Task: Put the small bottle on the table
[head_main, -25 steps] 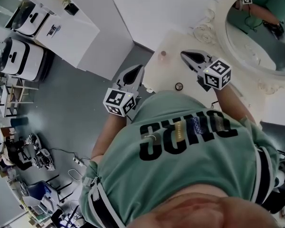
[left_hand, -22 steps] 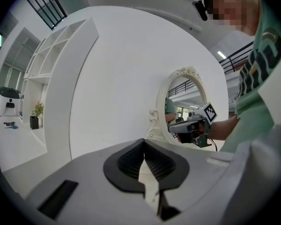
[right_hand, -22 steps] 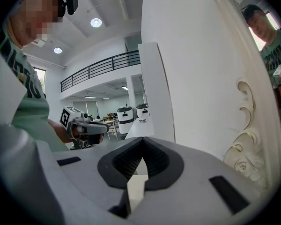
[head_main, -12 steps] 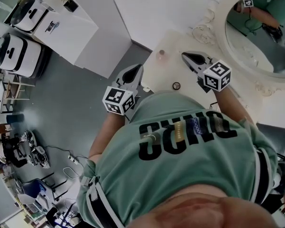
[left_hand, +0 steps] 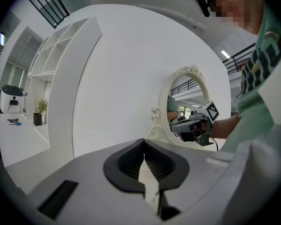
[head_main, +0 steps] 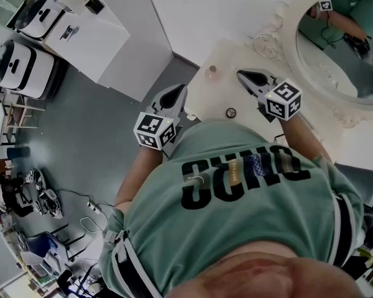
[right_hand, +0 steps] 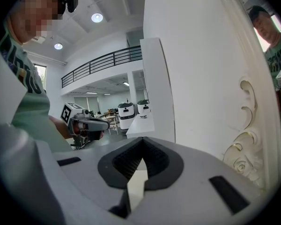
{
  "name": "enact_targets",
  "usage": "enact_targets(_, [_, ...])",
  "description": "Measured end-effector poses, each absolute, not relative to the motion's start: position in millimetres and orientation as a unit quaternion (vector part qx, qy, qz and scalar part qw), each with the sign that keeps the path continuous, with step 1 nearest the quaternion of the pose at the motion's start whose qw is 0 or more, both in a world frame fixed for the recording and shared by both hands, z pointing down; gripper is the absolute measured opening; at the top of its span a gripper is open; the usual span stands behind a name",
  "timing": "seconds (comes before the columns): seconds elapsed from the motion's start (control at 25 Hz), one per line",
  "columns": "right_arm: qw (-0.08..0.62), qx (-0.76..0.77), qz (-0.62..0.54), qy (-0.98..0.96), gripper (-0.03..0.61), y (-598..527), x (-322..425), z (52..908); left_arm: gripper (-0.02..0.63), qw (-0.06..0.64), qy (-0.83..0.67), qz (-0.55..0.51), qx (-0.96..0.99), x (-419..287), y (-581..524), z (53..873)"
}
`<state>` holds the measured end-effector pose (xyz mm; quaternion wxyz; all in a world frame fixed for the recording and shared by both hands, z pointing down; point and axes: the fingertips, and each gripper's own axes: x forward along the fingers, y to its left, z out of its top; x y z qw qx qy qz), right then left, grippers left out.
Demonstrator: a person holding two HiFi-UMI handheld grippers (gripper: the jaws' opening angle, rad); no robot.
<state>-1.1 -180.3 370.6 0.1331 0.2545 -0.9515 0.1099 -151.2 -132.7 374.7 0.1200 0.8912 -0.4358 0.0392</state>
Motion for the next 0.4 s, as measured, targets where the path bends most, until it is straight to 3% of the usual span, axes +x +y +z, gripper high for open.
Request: enact_targets(0.4, [0.139,0.25,0.106,-0.953,-0.006,-178.3,-6.5,368.8,0.011,0.12,-0.437,0.04,0.891,-156.6,-133.1,373.0])
